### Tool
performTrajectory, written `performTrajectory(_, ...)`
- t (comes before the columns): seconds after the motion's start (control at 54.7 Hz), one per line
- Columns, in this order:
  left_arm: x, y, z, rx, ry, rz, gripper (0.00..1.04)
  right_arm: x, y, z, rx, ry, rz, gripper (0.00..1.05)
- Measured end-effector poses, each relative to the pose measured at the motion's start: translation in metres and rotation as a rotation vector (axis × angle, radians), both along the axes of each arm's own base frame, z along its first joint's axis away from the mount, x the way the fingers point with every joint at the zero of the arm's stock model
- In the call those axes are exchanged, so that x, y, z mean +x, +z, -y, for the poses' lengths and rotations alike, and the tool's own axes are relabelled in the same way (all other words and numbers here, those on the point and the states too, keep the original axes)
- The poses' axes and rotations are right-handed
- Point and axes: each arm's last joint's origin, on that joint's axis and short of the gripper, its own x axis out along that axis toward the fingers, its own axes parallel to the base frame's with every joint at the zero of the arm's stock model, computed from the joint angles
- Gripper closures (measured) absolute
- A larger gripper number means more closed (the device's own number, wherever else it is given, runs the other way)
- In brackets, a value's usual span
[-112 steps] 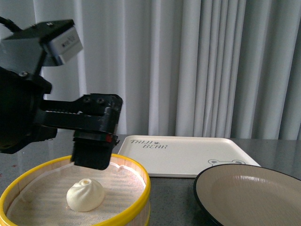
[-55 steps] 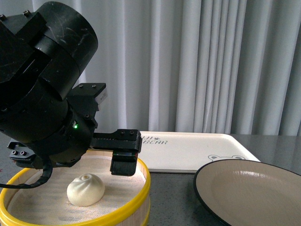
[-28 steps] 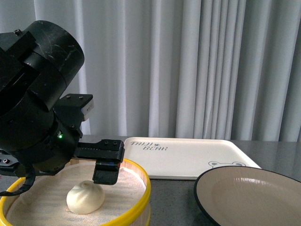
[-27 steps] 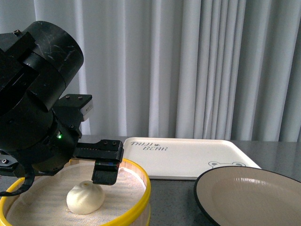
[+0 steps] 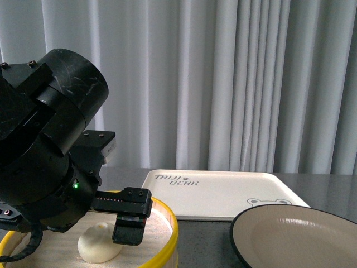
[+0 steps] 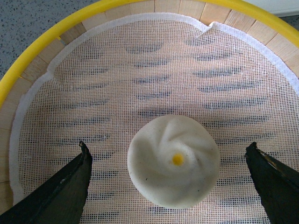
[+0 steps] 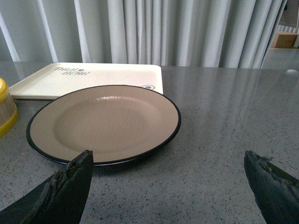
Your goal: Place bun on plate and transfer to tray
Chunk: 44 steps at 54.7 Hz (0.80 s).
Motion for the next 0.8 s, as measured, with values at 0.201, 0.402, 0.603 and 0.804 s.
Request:
performTrajectory(0.201, 0.002, -0.008, 0.004, 0.015, 0.000, -0.023, 0.07, 0.000, 0.000, 0.000, 0.000, 0.000, 0.000, 0.09)
performTrajectory(0.402, 0.003, -0.012, 0.006, 0.012, 0.001, -0.037, 0.07, 0.000, 0.000, 0.000, 0.000, 0.000, 0.000, 0.09)
performTrajectory(0.603, 0.004, -0.010, 0.007, 0.001, -0.002, -0.034, 0.20, 0.000, 0.000, 0.000, 0.000, 0.000, 0.000, 0.09)
performTrajectory(0.804, 0.004, -0.010, 0.007, -0.009, -0.005, -0.028, 0.50, 0.000, 0.000, 0.000, 0.000, 0.000, 0.000, 0.09)
